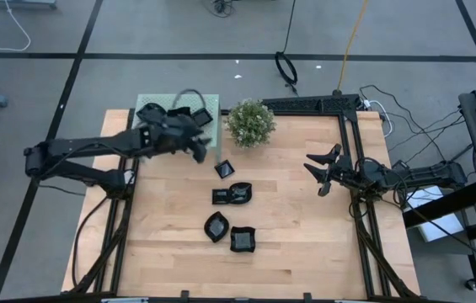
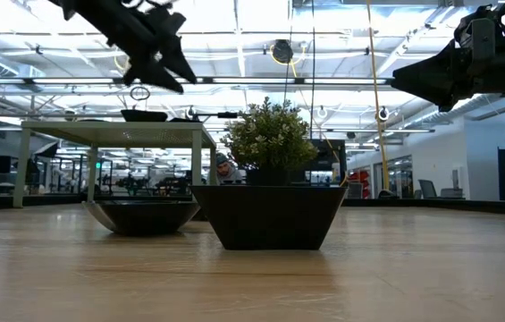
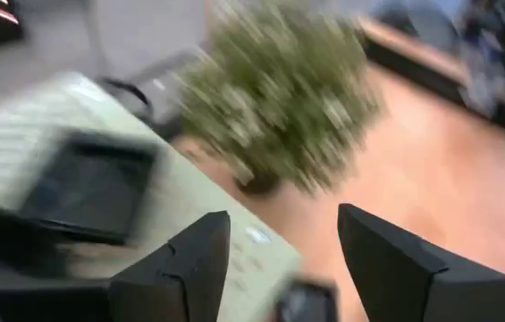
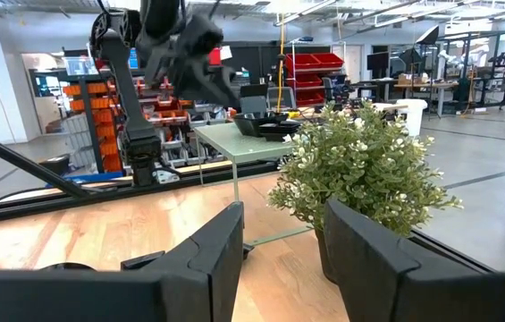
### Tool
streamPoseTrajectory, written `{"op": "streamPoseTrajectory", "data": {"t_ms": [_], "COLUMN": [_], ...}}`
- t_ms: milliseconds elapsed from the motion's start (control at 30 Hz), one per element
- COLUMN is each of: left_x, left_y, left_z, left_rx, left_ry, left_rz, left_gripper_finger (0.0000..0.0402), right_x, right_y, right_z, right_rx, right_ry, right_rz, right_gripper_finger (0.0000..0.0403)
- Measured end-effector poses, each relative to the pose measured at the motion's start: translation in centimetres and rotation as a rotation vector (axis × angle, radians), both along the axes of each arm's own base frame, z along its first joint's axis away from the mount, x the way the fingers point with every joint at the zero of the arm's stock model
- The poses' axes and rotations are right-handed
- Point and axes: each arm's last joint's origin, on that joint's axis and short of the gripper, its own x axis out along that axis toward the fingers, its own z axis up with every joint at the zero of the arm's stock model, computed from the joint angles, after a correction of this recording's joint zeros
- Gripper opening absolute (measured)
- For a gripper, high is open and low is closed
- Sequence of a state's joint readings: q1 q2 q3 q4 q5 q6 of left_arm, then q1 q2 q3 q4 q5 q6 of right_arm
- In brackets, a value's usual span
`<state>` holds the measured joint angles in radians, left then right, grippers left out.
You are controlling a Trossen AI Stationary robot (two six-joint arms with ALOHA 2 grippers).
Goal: Pick & Place Mini shaped plates
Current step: Stack the square plate on top of the square plate on the shelf
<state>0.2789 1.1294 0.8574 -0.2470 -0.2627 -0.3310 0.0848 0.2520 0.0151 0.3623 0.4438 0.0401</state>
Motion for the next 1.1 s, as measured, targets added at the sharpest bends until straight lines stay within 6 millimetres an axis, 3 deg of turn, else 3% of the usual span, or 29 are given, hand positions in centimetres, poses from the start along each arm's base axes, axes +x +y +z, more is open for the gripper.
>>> {"op": "streamPoseTrajectory", "data": {"t_ms": [267, 533, 900, 1100], "left_x": [2.9, 4.9, 6.3, 6.9], "left_y": [-3.0, -5.9, -9.7, -11.3], "left_z": [-3.6, -6.8, -10.9, -13.3], "left_rx": [-0.097, 0.118, 0.088, 0.141], "left_ry": [0.181, 0.377, 0.517, 0.616], "left_rz": [-0.465, -0.753, -0.879, -0.859], "left_gripper_finger": [0.0214, 0.0214, 0.0214, 0.0214], "right_x": [0.0, 0.0, 0.0, 0.0], "right_y": [0.0, 0.0, 0.0, 0.0], "right_z": [0.0, 0.0, 0.0, 0.0], "right_rx": [0.000, 0.000, 0.000, 0.000], "right_ry": [0.000, 0.000, 0.000, 0.000], "right_rz": [0.000, 0.000, 0.000, 0.000], "right_gripper_finger": [0.0144, 0.0144, 0.0144, 0.0144]}}
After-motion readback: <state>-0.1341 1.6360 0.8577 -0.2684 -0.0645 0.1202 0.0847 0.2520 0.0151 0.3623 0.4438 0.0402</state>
